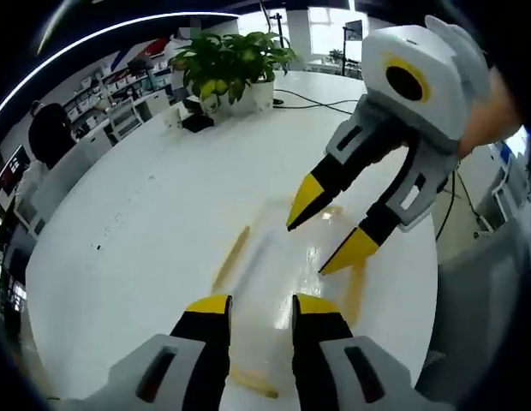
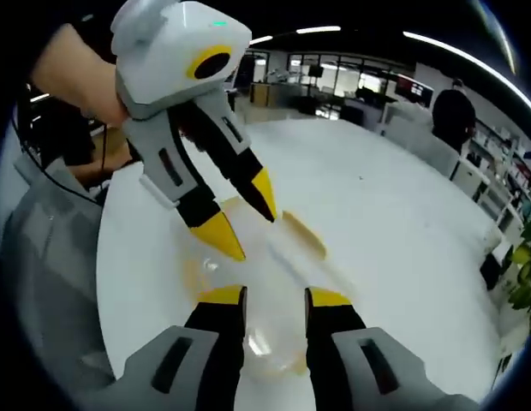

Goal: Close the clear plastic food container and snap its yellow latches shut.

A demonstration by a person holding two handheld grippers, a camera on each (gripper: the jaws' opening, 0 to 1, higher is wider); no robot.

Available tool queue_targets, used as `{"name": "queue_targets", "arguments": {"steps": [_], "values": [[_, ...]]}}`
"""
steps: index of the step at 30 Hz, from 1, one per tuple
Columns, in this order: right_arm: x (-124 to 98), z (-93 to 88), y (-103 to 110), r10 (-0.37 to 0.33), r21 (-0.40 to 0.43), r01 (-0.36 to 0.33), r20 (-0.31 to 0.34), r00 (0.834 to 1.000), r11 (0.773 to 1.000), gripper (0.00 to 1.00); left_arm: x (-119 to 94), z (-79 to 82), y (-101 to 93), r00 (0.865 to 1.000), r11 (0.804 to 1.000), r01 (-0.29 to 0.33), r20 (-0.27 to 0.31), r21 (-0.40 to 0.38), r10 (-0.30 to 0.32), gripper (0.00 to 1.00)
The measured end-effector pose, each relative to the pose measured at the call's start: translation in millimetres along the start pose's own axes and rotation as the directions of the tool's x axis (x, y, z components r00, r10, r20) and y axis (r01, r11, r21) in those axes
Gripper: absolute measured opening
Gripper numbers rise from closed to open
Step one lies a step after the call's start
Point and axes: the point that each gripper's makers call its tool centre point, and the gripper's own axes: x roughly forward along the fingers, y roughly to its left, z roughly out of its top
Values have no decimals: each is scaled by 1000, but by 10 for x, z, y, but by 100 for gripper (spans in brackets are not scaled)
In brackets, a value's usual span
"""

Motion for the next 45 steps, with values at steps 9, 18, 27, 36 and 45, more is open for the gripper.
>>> {"name": "queue_targets", "arguments": {"steps": [9,18,27,36,45], "values": [[-26,-11,162,48,3,-48,17,999,999,23,110,101,7,999,999,51,-4,3,-51,26],[-63,-42,272,87,-21,-87,25,996,996,29,119,133,13,994,993,103,-34,62,-101,29],[-61,-35,311,109,-76,-106,24,994,991,29,167,157,15,975,972,206,-105,111,-195,31],[-18,-71,365,89,-230,-92,-25,996,969,31,215,179,-10,947,953,290,-169,83,-274,37],[41,-80,398,47,-318,-54,-30,998,947,32,227,168,-31,923,936,350,-191,49,-335,39]]}}
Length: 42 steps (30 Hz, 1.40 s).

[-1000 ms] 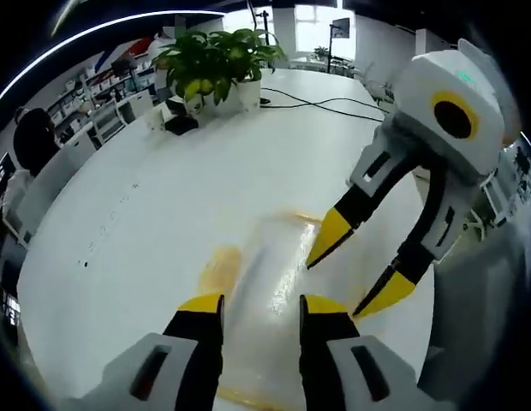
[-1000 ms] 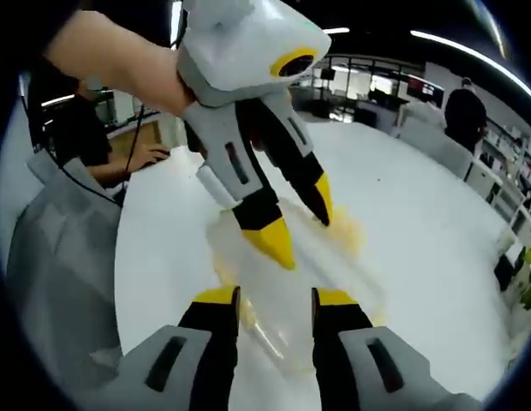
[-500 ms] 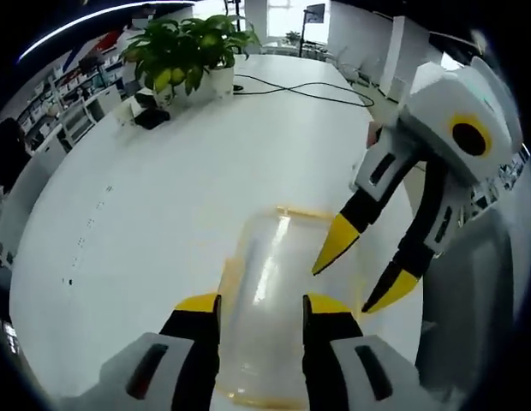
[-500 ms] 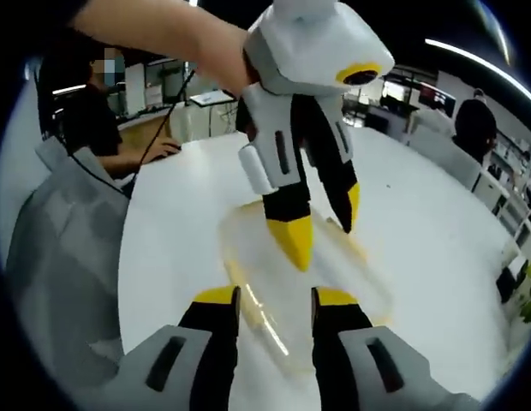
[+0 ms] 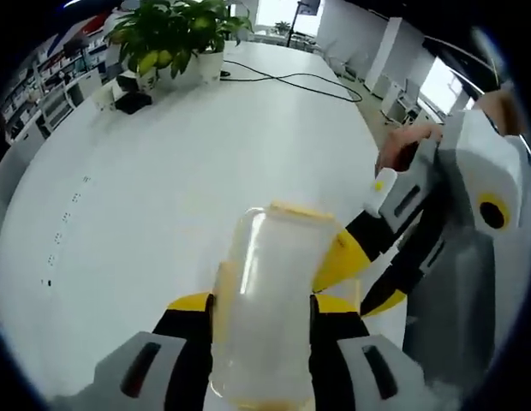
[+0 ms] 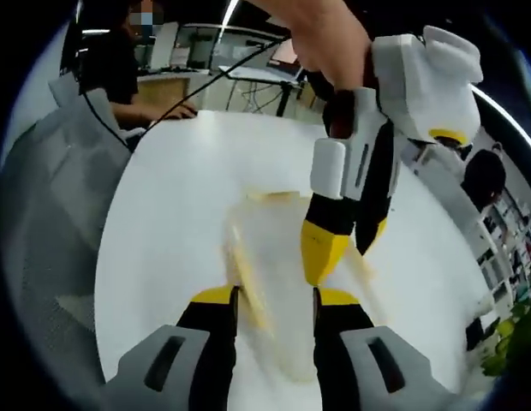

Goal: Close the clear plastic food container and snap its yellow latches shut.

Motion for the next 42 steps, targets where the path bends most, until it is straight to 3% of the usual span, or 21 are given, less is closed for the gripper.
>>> {"name": "queue_targets", "arguments": {"steps": [16,32,40,42], "values": [[50,-35,11,-124,-59,122,-23,992,991,32,53,-80,-36,989,986,123,-66,-114,-131,41],[52,-39,-6,-153,-82,151,-18,988,985,31,57,-102,-73,982,977,156,-85,-146,-169,39],[53,-39,-15,-160,-78,158,-15,987,984,30,95,-79,-44,976,975,163,-119,-153,-182,38],[51,-75,-17,-173,-72,171,-27,984,983,28,106,-109,-67,969,970,180,-140,-160,-203,37]]}}
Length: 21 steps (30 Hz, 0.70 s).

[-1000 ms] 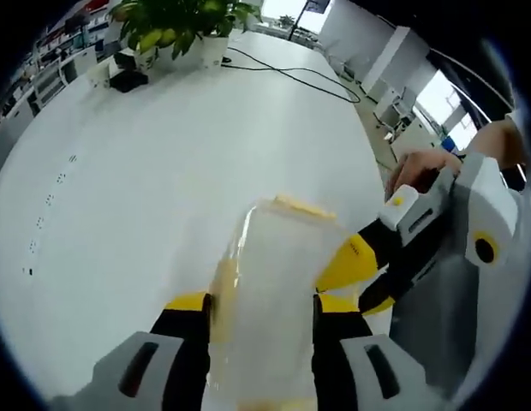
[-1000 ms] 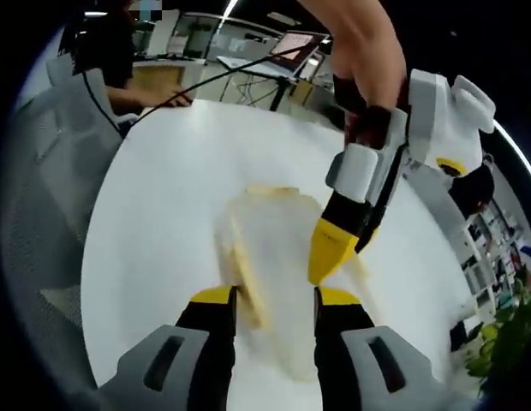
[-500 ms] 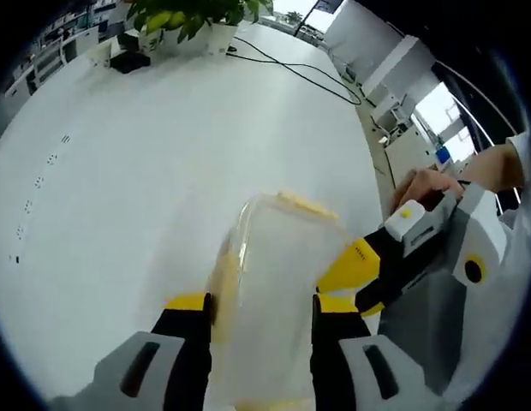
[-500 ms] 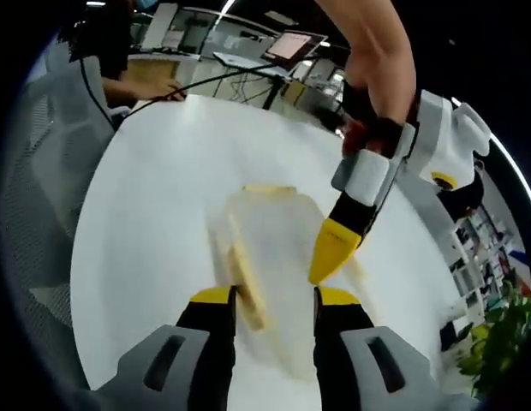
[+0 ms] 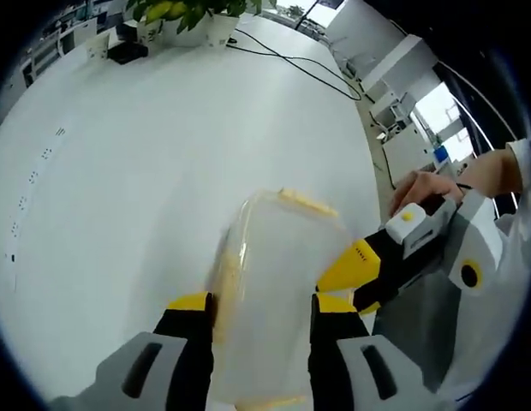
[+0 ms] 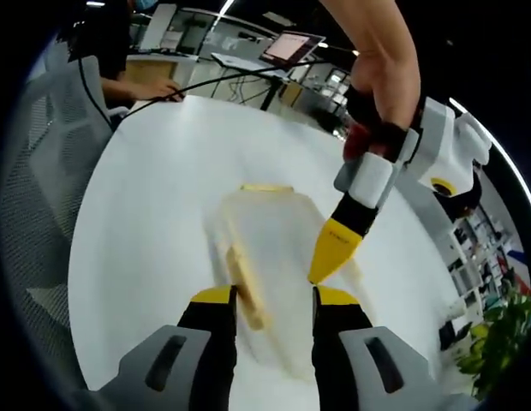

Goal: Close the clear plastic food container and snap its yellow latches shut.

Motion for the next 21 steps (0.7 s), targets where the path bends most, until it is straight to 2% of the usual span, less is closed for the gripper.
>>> {"name": "queue_targets", "arguments": {"steps": [2,13,17,21], "values": [[-25,92,7,2,-23,-1,22,1000,1000,28,2,-11,-21,1000,999,17,3,-29,-17,37],[-17,35,33,1,-26,-1,20,1000,1000,28,-12,-25,-65,1000,999,30,3,-20,-30,37],[-12,35,35,3,-35,-3,12,1000,999,29,-26,-34,-83,1000,1000,16,17,-15,-16,38],[-30,38,40,9,-68,-7,22,1000,998,31,-72,-19,-90,996,999,-47,75,7,46,39]]}}
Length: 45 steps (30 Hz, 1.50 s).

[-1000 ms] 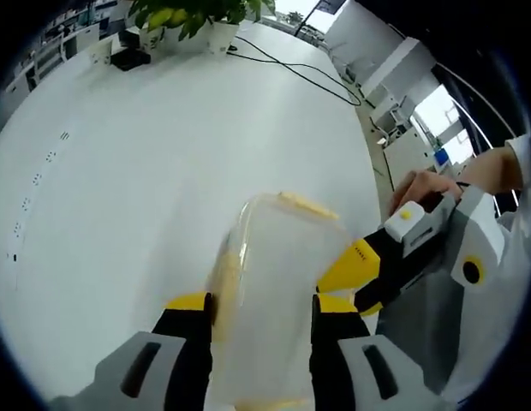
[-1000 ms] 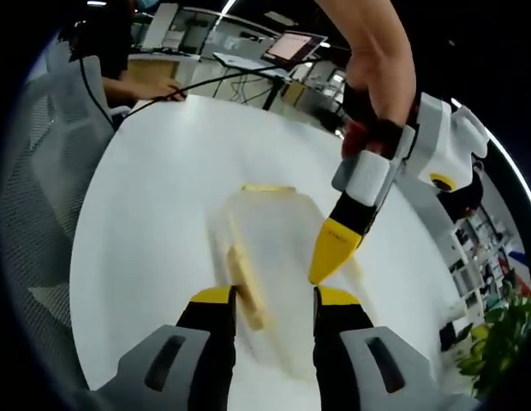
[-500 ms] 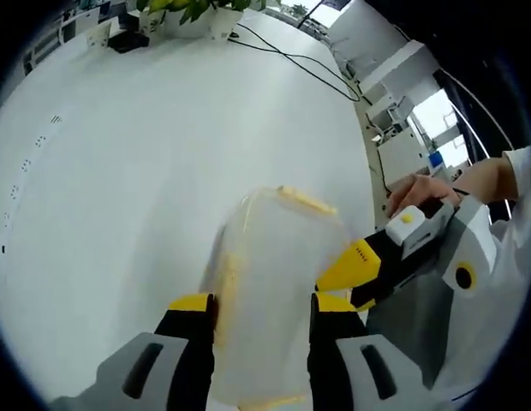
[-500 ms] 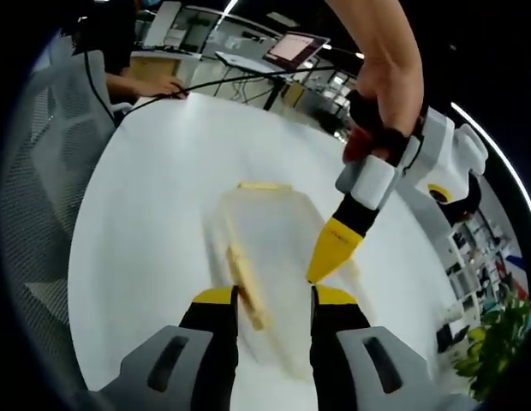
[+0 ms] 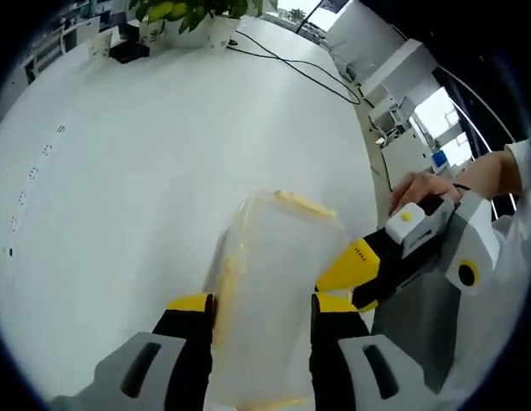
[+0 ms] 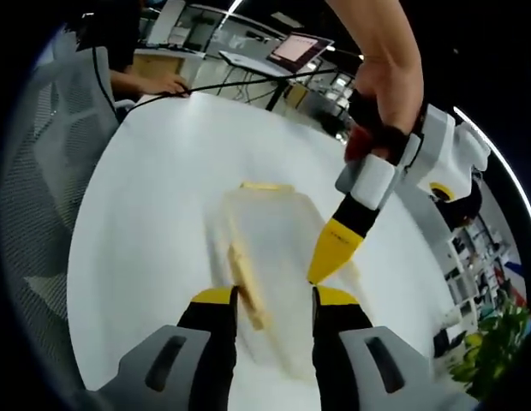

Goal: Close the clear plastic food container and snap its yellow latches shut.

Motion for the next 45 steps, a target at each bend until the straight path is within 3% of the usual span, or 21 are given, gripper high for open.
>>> {"name": "queue_targets", "arguments": {"steps": [3,7,9,16,23,24,30,31,35,41,45], "values": [[-5,-4,1,11,-6,-11,-4,1000,1000,31,-31,-6,-6,997,998,-59,54,-14,60,40],[-22,-5,-14,28,11,-28,-8,1000,1000,32,-76,-34,33,982,989,-129,132,-69,137,41],[-26,-9,-23,34,29,-34,-14,999,999,32,-92,-104,37,978,987,-144,141,-72,153,44],[-71,-96,-74,29,84,-25,-42,999,996,34,-156,-243,36,944,969,-211,232,-132,237,50],[-150,-254,-166,9,159,1,-62,998,987,39,-246,-389,39,871,932,-305,338,-195,356,60],[-162,-283,-183,5,168,6,-66,998,986,40,-266,-400,34,854,925,-319,361,-205,375,61],[-193,-359,-228,4,223,13,-74,997,975,47,-276,-533,-12,801,898,-337,415,-284,432,65],[-193,-359,-227,4,223,13,-75,997,975,48,-265,-563,-33,800,896,-339,413,-288,436,65],[-199,-388,-233,2,237,19,-85,996,971,53,-260,-602,-112,757,876,-359,448,-322,475,68],[-237,-495,-245,-3,255,29,-103,995,967,55,-192,-666,-202,723,855,-405,459,-324,516,70],[-234,-560,-272,1,268,31,-120,993,963,54,-112,-732,-220,722,845,-421,443,-331,532,70]]}}
